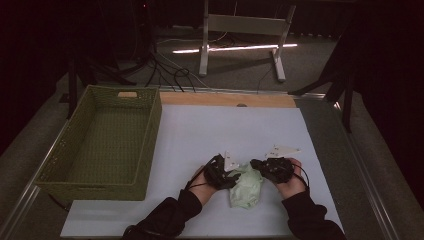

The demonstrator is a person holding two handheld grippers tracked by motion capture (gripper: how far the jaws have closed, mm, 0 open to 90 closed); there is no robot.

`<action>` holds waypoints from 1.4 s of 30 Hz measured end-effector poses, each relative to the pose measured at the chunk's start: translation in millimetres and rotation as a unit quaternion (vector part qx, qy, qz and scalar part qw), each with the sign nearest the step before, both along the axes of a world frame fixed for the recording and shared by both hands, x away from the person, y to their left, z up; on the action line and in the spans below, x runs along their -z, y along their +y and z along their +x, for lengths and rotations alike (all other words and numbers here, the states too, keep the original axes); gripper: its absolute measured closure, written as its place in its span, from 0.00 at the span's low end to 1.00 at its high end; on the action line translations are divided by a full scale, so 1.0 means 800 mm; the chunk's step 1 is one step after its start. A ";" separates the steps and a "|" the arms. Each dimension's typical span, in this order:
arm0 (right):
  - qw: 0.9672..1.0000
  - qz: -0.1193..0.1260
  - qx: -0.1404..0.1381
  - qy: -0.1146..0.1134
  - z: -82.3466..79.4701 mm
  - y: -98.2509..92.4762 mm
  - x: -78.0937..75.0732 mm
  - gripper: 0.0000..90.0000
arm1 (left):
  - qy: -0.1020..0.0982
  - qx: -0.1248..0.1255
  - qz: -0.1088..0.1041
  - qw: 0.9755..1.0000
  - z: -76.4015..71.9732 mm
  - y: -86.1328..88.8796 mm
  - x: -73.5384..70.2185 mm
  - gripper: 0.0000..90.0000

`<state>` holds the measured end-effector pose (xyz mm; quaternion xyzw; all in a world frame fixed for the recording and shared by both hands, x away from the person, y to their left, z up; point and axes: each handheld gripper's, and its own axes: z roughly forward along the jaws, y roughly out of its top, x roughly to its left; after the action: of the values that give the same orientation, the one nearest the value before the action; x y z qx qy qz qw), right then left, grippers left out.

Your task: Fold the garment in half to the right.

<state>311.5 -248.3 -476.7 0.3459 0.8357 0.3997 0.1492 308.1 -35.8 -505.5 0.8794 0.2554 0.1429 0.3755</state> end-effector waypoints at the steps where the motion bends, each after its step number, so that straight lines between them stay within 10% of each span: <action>1: 1.000 -0.005 -0.003 -0.003 -0.002 -0.003 -0.001 0.95 | -0.002 0.004 0.003 1.000 0.001 -0.002 0.001 0.68; 13: 0.998 0.004 -0.055 0.012 -0.029 -0.008 0.006 0.90 | 0.007 0.009 0.027 1.000 0.008 -0.010 0.015 0.97; 18: 0.995 -0.030 -0.085 0.043 -0.036 0.001 0.024 0.87 | 0.000 0.003 0.027 1.000 0.007 -0.010 0.013 0.99; 26: 0.993 -0.109 -0.044 0.008 -0.029 -0.003 0.022 0.89 | -0.002 0.005 0.028 1.000 0.004 -0.008 0.013 1.00; 36: 0.992 -0.122 -0.039 0.021 -0.031 -0.006 0.032 0.71 | 0.008 0.014 0.020 1.000 0.002 -0.001 0.015 0.87; 42: 0.992 -0.113 -0.050 0.015 -0.034 -0.008 0.027 0.55 | 0.001 0.002 0.007 1.000 0.000 0.013 0.007 0.63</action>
<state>283.9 -254.7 -498.7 0.2908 0.8939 0.3042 0.1544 307.7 -25.8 -510.9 0.8827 0.2526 0.1435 0.3694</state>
